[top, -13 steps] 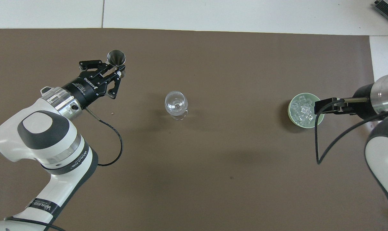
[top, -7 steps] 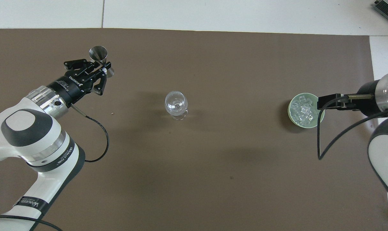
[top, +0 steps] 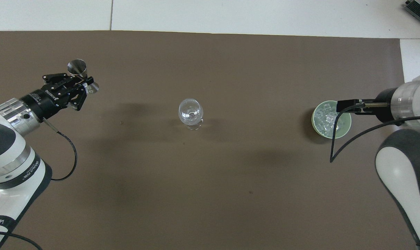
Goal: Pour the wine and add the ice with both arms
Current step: 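Retract the left gripper with the jigger while the right gripper grips the cup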
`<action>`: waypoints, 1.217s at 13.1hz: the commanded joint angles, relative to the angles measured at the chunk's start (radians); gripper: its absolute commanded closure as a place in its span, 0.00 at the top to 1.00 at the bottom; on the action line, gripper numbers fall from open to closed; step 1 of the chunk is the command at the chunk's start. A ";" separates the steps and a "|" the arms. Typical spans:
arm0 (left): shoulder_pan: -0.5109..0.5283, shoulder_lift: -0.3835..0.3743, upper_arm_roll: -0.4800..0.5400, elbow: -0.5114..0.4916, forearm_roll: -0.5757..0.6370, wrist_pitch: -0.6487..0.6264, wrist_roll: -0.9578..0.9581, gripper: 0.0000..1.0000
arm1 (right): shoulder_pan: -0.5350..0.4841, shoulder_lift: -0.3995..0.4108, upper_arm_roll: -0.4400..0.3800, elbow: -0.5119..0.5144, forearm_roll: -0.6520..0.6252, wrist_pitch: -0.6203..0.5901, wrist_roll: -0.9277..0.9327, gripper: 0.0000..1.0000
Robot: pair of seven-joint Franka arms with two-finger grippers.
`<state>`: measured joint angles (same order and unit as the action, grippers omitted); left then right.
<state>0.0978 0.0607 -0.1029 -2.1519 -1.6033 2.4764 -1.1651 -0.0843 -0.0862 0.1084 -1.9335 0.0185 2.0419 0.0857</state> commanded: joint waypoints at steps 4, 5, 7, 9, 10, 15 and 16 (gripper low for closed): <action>0.134 -0.002 -0.009 -0.082 0.064 -0.178 0.008 0.00 | -0.051 0.006 0.007 -0.166 0.000 0.210 -0.032 1.00; 0.155 0.016 -0.009 -0.086 0.080 -0.204 0.018 0.00 | -0.066 0.038 0.007 -0.174 -0.003 0.269 -0.041 1.00; 0.196 0.051 -0.011 -0.098 0.086 -0.256 0.070 0.00 | -0.071 0.094 0.007 -0.183 -0.005 0.354 -0.041 1.00; 0.227 0.074 -0.009 -0.112 0.086 -0.301 0.082 0.00 | -0.072 0.112 0.007 -0.208 -0.005 0.408 -0.037 1.00; 0.244 0.083 -0.011 -0.123 0.086 -0.310 0.085 0.00 | -0.071 0.120 0.007 -0.226 -0.005 0.431 -0.034 1.00; 0.284 0.132 -0.011 -0.143 0.086 -0.384 0.243 0.00 | -0.072 0.174 0.007 -0.291 -0.005 0.569 -0.035 1.00; 0.296 0.140 -0.011 -0.154 0.086 -0.399 0.299 0.00 | -0.072 0.168 0.007 -0.309 -0.005 0.572 -0.035 1.00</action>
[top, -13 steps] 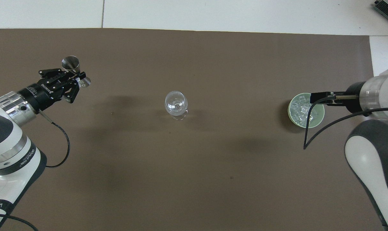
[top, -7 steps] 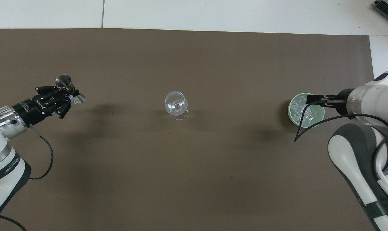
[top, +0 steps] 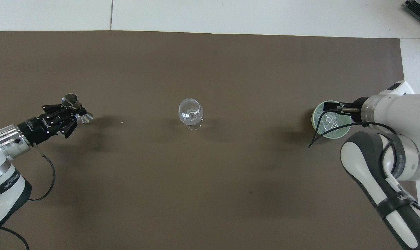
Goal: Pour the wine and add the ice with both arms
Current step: 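Retract the left gripper with the jigger while the right gripper grips the cup, then release the jigger with the left gripper while the right gripper lifts the cup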
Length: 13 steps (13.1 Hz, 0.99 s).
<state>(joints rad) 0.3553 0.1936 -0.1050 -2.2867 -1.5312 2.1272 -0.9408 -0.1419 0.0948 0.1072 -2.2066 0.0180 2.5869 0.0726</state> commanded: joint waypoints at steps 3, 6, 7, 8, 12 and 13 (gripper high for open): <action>0.039 0.010 -0.008 -0.020 0.014 -0.062 0.077 0.00 | -0.025 -0.015 0.006 -0.058 -0.006 0.041 -0.027 1.00; 0.056 0.013 -0.008 -0.030 0.014 -0.064 0.080 0.00 | -0.033 0.016 0.006 -0.058 -0.006 0.084 -0.028 1.00; 0.057 0.013 -0.008 -0.034 0.014 -0.070 0.088 0.00 | -0.033 0.023 0.006 -0.058 -0.007 0.087 -0.028 0.96; 0.056 0.015 -0.008 -0.034 0.017 -0.069 0.088 0.00 | -0.033 0.023 0.006 -0.064 -0.007 0.096 -0.028 0.95; 0.054 0.017 -0.008 -0.034 0.020 -0.069 0.102 0.00 | -0.031 0.023 0.006 -0.088 -0.007 0.111 -0.022 0.86; 0.053 0.018 -0.008 -0.039 0.019 -0.069 0.114 0.00 | -0.031 0.023 0.006 -0.088 -0.007 0.111 -0.022 0.84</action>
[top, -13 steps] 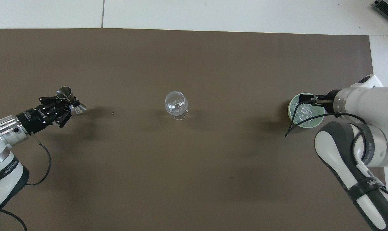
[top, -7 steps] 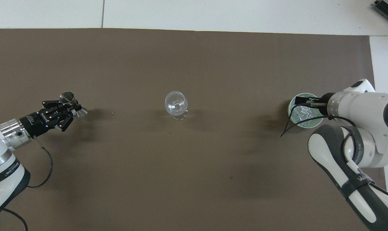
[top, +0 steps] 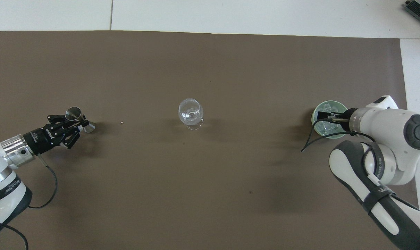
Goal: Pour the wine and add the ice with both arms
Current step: 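Release the jigger with the left gripper while the right gripper lifts the cup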
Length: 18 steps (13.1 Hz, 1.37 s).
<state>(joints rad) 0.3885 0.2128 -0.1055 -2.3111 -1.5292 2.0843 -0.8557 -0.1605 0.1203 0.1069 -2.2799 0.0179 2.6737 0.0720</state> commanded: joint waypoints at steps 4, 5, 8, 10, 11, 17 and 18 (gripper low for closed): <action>0.013 0.000 -0.008 -0.019 0.018 -0.018 0.055 0.00 | -0.016 0.001 0.007 -0.012 -0.007 0.041 -0.024 0.48; 0.013 0.003 -0.008 -0.019 0.017 -0.015 0.058 0.00 | -0.016 0.002 0.007 -0.013 -0.007 0.046 -0.023 0.27; 0.010 0.008 -0.008 -0.019 0.017 -0.009 0.058 0.29 | -0.016 0.002 0.007 -0.006 -0.007 0.048 -0.018 0.00; 0.010 0.010 -0.008 -0.018 0.018 -0.007 0.058 0.53 | -0.014 -0.002 0.007 -0.004 -0.007 0.048 -0.021 0.00; 0.010 0.010 -0.006 -0.016 0.018 -0.006 0.058 0.64 | -0.013 -0.007 0.008 -0.004 -0.007 0.046 -0.020 0.00; 0.007 0.017 -0.006 0.016 0.091 0.023 0.060 1.00 | 0.019 -0.053 0.028 0.054 -0.006 0.041 -0.017 0.00; 0.007 0.028 -0.006 0.036 0.136 0.023 0.061 1.00 | 0.032 -0.065 0.028 0.060 0.006 0.038 -0.011 0.00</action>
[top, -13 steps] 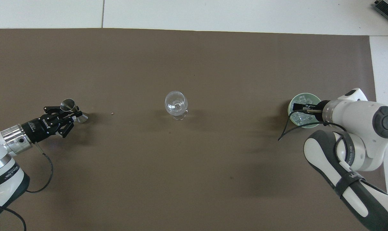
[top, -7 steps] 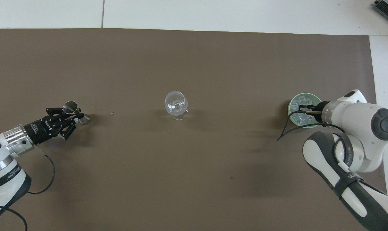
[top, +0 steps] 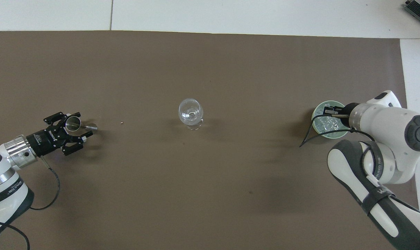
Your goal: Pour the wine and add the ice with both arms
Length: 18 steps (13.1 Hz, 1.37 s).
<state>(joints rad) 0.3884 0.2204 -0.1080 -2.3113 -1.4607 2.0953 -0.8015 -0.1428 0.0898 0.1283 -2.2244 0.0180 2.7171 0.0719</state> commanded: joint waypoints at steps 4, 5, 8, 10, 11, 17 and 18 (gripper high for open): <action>0.021 0.019 -0.002 0.130 0.290 0.011 0.002 1.00 | 0.098 -0.039 0.008 0.077 0.008 -0.013 0.083 0.00; 0.024 0.016 -0.002 0.157 0.357 0.011 0.002 1.00 | 0.135 -0.038 0.008 0.095 0.008 -0.013 0.129 0.00; 0.024 -0.016 -0.002 0.217 0.540 0.020 0.004 1.00 | 0.263 -0.027 0.008 0.147 0.010 -0.014 0.325 0.00; 0.012 -0.048 -0.002 0.257 0.662 0.038 0.005 1.00 | 0.334 -0.007 0.010 0.201 0.008 -0.014 0.438 0.00; 0.012 -0.062 -0.002 0.285 0.718 0.040 0.005 1.00 | 0.380 0.002 0.008 0.227 0.010 -0.014 0.501 0.00; 0.007 -0.087 -0.010 0.476 0.956 -0.047 0.075 1.00 | 0.511 0.022 0.048 0.295 0.057 -0.034 0.712 0.00; 0.007 -0.088 -0.010 0.503 0.958 -0.072 0.115 1.00 | 0.509 0.022 0.075 0.305 0.083 -0.057 0.712 0.00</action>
<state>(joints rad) 0.3987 0.1257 -0.1232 -1.8644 -0.5338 2.0781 -0.7484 0.3729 0.0958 0.1655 -1.9579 0.0524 2.7011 0.7715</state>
